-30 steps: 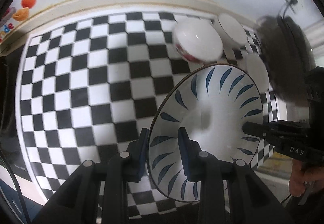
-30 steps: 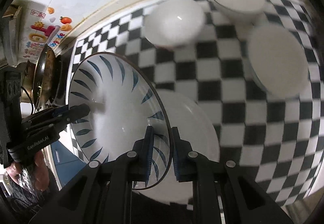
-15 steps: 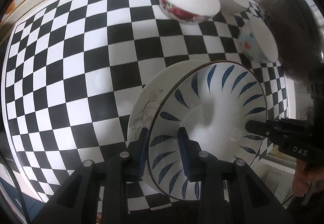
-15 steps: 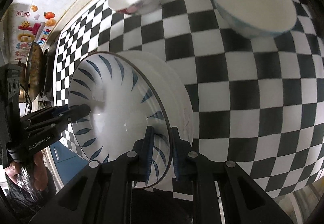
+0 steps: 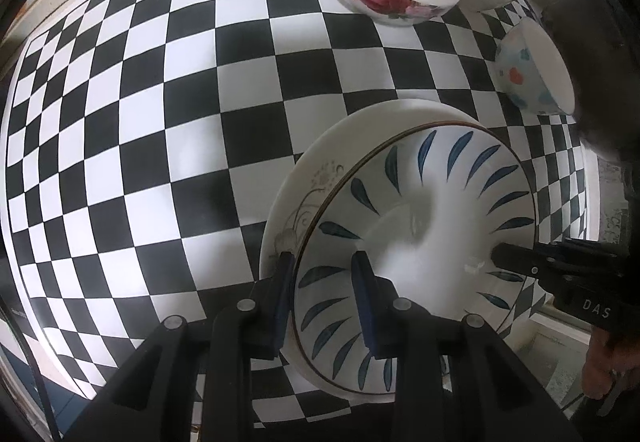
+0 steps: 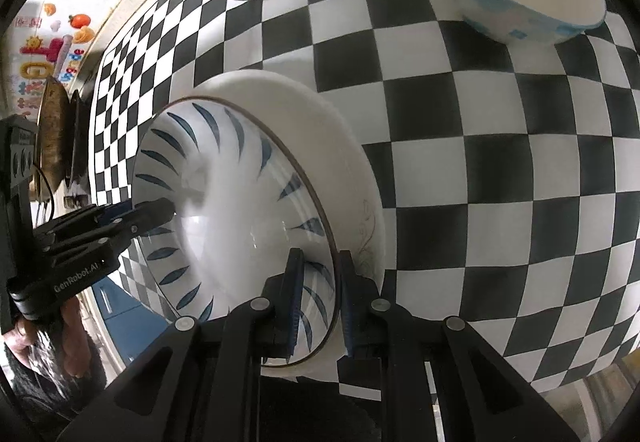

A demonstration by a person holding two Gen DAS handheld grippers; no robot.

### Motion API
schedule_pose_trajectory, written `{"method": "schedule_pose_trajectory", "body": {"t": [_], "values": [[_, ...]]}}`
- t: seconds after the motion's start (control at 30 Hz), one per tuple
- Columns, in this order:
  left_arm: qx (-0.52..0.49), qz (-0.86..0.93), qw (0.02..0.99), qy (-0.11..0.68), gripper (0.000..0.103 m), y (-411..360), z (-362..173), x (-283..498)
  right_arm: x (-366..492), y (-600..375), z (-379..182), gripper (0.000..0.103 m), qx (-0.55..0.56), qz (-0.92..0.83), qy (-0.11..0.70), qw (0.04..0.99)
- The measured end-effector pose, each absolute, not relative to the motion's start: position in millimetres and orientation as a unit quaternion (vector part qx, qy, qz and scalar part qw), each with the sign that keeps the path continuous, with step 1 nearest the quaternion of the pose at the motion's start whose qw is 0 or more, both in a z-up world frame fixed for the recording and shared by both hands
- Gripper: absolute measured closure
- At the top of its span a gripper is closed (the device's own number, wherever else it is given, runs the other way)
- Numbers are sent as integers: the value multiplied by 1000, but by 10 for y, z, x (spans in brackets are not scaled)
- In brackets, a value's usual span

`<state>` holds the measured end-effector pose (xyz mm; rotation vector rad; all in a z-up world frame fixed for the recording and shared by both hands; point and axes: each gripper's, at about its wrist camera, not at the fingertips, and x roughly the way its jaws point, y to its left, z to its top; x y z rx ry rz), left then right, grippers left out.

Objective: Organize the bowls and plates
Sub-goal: 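Carry the blue-striped plate onto the plate stack and lower it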

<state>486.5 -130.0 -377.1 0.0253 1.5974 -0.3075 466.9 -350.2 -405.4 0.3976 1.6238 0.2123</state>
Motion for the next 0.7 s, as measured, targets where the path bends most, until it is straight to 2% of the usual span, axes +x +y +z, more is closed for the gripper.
{"method": "schedule_pose_trajectory", "body": {"t": [0.4,0.7], "values": [[25,-120,688,716,77,-1436,-3798,4843,4767,-3384,-3978,80,143,48,733,664],[3,-119,679,725,76,-1436,-3818,4873,4807,-3510,-4064,79,193,58,746,635]]}}
